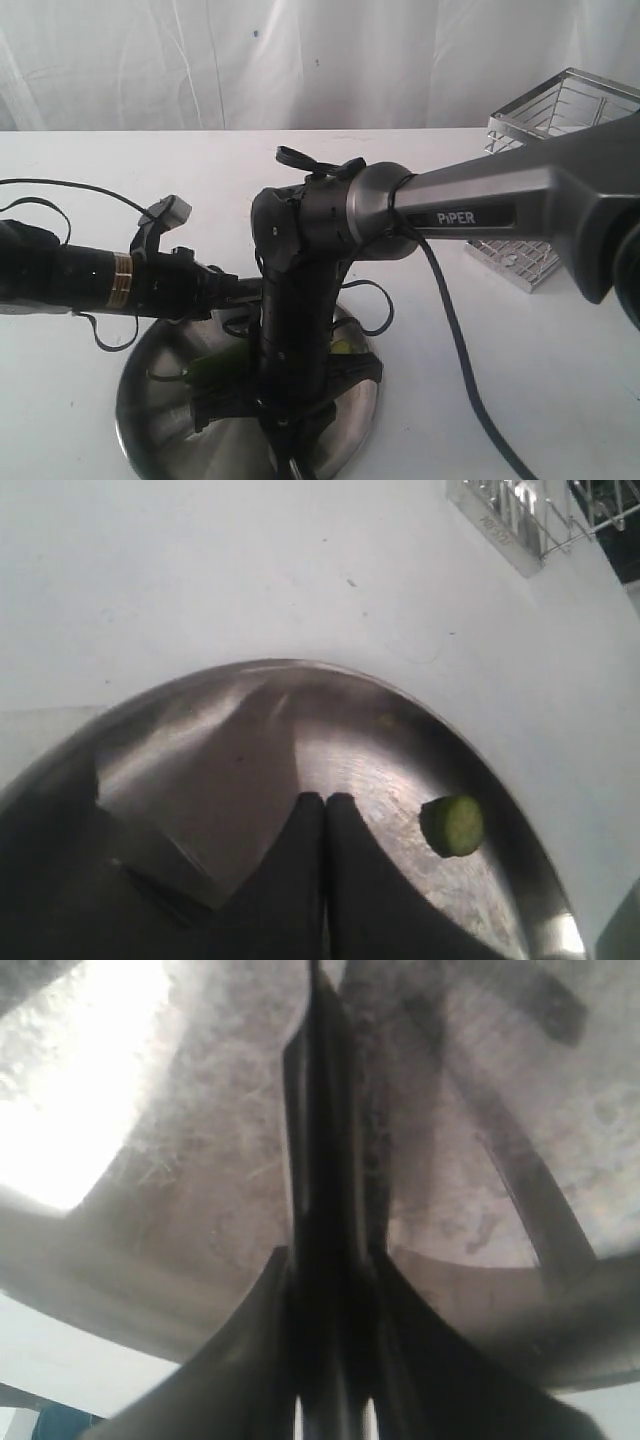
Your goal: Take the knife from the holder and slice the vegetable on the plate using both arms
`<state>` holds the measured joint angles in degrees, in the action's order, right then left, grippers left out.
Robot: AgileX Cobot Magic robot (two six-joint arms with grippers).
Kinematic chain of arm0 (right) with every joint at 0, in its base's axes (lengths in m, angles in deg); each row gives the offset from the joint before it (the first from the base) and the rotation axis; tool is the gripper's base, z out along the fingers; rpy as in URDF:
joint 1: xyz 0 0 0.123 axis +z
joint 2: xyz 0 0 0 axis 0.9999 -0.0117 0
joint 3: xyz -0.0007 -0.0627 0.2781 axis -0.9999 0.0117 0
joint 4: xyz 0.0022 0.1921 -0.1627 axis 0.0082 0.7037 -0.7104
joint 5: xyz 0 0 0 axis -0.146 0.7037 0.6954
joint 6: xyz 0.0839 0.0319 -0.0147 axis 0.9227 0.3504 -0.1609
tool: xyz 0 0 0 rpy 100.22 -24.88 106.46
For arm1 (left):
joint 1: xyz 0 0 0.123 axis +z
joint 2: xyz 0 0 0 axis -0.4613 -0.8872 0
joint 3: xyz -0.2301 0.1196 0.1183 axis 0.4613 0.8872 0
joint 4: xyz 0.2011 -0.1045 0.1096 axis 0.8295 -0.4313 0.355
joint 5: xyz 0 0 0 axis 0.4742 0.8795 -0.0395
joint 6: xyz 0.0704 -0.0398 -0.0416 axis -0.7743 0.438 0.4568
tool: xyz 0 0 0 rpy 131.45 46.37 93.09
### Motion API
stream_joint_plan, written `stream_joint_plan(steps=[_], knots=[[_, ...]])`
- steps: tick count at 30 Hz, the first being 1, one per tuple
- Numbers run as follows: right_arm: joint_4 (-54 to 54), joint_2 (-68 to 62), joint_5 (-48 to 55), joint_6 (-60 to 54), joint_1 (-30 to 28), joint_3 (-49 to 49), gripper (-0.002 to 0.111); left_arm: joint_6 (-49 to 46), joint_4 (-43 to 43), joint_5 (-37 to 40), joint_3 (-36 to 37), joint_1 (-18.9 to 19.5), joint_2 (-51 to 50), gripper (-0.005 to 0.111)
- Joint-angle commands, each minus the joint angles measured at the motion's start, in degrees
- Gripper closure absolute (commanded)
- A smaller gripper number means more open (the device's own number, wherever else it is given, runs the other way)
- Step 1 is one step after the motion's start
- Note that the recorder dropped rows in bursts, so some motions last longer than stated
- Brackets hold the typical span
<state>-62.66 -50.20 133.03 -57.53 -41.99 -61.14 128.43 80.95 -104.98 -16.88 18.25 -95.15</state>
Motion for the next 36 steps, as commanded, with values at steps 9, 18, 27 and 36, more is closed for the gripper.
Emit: stream_joint_plan(steps=[9, 18, 27, 36], knots=[[0.08, 0.21, -2.23, 1.72, 0.00, 0.13, 0.108, -0.15, 1.74, 14.31, 2.95, -0.19, 0.48, 0.107], [0.94, 0.34, 0.96, 2.35, 0.24, 4.84, 0.108, -0.15, -0.05, 10.12, 2.01, -0.08, 0.59, 0.107], [-1.42, 2.64, 2.60, 2.57, 0.14, 5.10, 0.108, -0.42, -6.88, 0.96, 2.01, 1.88, 0.59, 0.107], [-5.21, 3.27, 0.47, 4.04, 0.03, 5.10, 0.108, -0.21, -8.25, -11.03, 2.01, 7.91, 0.59, 0.107]])
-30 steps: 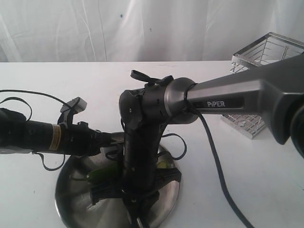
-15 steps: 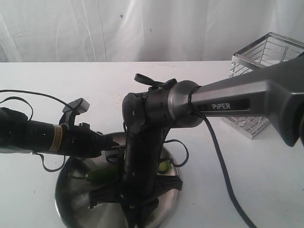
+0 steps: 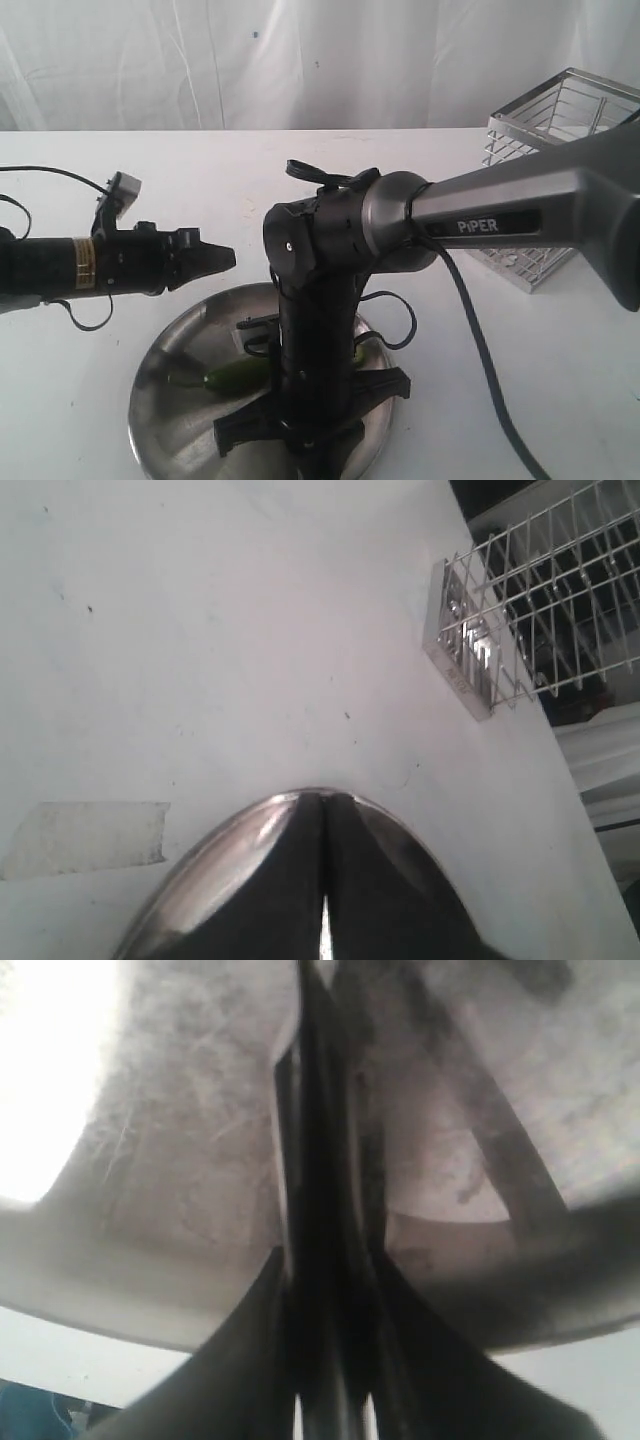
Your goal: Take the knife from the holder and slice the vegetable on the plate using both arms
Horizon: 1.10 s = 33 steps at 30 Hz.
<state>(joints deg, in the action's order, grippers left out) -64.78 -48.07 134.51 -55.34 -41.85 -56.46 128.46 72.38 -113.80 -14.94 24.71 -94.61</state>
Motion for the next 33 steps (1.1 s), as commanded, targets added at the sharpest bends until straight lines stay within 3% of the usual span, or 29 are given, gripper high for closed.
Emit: stream_joint_plan(steps=[1, 18, 33], knots=[[-3.55, 1.16, -1.01, 1.96, -0.11, 0.42, 0.108, -0.24, 0.49, -1.79, 0.06, 1.45, 0.05, 0.107], [-0.53, 1.03, 0.46, -0.86, -0.11, 0.65, 0.108, -0.36, 6.60, -0.52, 0.06, 0.18, 0.05, 0.107], [-7.57, 5.17, 1.48, 0.38, -0.11, 1.14, 0.108, -1.92, 5.33, -0.10, 0.06, -0.82, 0.05, 0.107]])
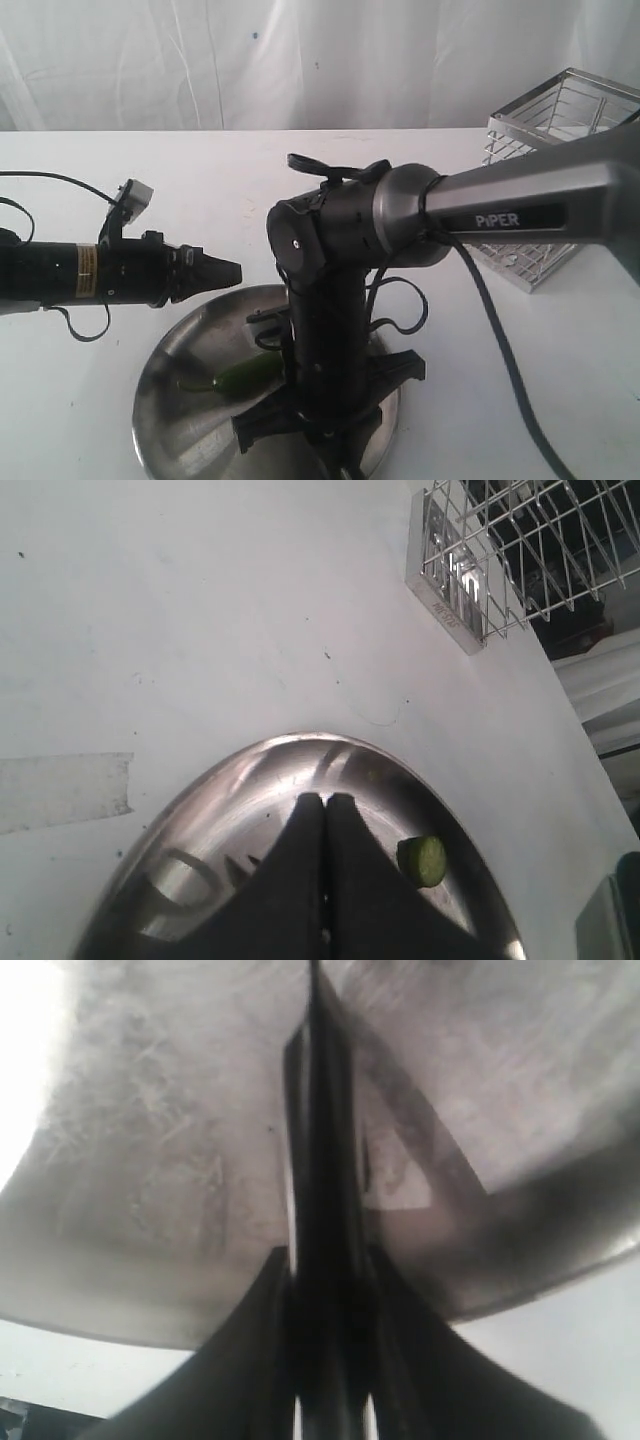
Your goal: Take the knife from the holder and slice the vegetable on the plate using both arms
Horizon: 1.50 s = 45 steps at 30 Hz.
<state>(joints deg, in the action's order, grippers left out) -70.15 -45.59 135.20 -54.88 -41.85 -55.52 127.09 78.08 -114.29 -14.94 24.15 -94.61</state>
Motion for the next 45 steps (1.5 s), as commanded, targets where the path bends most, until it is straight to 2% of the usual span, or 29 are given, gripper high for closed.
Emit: stream_joint_plan(steps=[1, 33, 45], knots=[[-2.72, 3.05, 0.97, -0.07, -0.11, 0.21, 0.108, -0.55, -0.37, 0.38, 0.06, -0.26, 0.05, 0.107], [-0.30, 3.16, -5.44, -0.36, -0.18, 0.21, 0.108, -0.82, -0.38, -0.47, 0.06, -0.26, 0.05, 0.107], [-1.23, 0.20, -4.75, 0.26, -0.24, 0.21, 0.108, -2.43, -0.89, -2.21, 0.06, -0.26, 0.05, 0.107]])
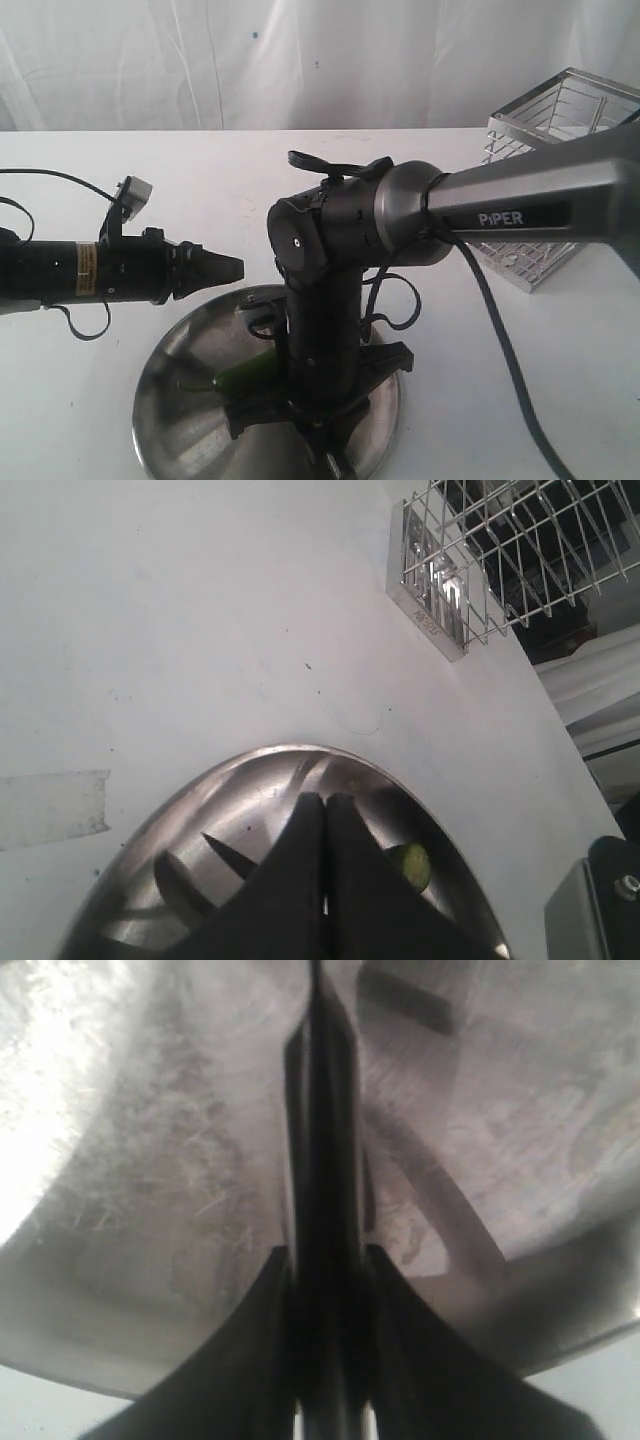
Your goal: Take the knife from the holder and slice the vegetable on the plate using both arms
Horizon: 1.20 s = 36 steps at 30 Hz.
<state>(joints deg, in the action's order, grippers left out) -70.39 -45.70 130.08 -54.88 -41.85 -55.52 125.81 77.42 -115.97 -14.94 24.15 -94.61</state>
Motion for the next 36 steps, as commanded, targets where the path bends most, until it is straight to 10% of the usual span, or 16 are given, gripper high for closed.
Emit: stream_joint_plan(steps=[1, 27, 36], knots=[[-1.74, 0.31, 0.82, 1.21, -0.49, 0.21, 0.108, -1.15, -0.34, -0.53, 0.06, -0.26, 0.05, 0.107], [-0.14, 1.23, 5.97, -3.33, -1.53, 0.21, 0.108, -2.71, 0.45, -1.41, 0.06, -0.26, 0.05, 0.107], [0.40, 1.23, 2.50, -3.62, -1.53, 0.21, 0.091, -3.53, 0.45, -1.41, 0.06, -0.26, 0.05, 0.107]])
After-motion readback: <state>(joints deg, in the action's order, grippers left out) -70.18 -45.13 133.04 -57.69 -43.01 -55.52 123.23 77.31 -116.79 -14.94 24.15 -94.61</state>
